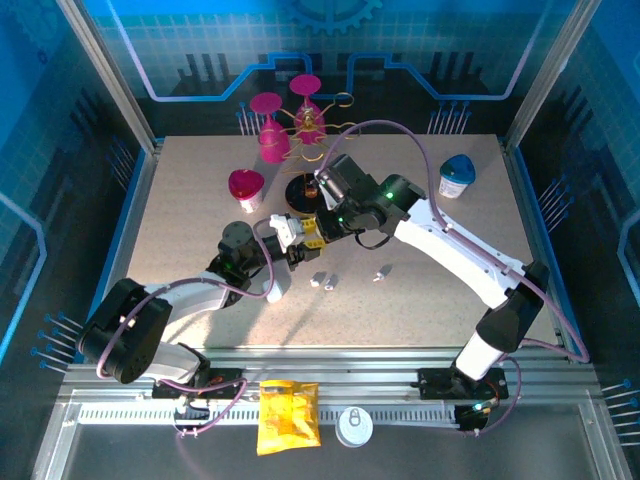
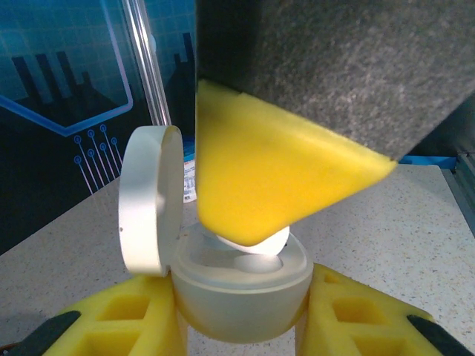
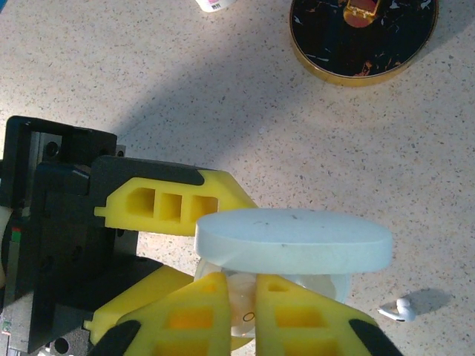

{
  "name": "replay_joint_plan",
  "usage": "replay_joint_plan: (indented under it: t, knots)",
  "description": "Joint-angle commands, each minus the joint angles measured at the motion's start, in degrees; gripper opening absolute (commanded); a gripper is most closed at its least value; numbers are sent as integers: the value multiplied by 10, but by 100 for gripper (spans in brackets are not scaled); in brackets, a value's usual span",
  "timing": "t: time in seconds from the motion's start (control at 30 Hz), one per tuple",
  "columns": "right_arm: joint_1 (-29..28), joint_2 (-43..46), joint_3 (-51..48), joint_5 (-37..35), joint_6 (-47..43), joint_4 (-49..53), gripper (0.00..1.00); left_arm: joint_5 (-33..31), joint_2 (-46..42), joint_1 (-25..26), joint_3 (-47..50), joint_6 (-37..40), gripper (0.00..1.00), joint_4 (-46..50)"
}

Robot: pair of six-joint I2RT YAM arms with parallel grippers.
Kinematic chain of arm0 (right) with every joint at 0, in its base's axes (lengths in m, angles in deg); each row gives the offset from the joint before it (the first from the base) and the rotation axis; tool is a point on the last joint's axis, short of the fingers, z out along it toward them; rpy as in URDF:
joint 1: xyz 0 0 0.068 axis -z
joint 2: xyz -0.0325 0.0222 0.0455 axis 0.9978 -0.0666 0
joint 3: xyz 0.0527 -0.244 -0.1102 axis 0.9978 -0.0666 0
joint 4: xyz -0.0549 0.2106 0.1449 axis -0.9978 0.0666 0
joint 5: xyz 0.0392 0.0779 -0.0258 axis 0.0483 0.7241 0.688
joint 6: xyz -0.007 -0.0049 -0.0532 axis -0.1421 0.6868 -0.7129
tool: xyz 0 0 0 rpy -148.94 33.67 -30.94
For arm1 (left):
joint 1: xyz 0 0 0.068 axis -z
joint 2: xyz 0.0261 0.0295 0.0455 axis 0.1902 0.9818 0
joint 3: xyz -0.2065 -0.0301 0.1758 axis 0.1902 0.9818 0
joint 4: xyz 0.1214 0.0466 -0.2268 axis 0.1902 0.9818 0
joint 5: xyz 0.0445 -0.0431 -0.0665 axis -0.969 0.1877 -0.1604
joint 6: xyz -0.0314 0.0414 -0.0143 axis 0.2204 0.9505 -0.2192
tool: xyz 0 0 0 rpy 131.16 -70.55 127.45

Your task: Insert the wireless bluetooth earbuds into the charging case

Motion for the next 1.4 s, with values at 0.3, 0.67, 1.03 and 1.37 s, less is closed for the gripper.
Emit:
replay_joint_plan:
  t: [0.3,0.67,1.03,1.37]
  knots:
    - [-7,37,-36,20,-4,-53,33,14,-26,7,-14,-11,35,-10]
    - [5,185,-192,39,-29,-203,62,-13,-40,4,8,-15,35,-20]
    - [80,357,-451,34,5,-390,64,-31,-104,-15,10,-21,36,33]
    - [85,197,-477,85,12,-421,58,-45,-193,-14,4,-5,36,111]
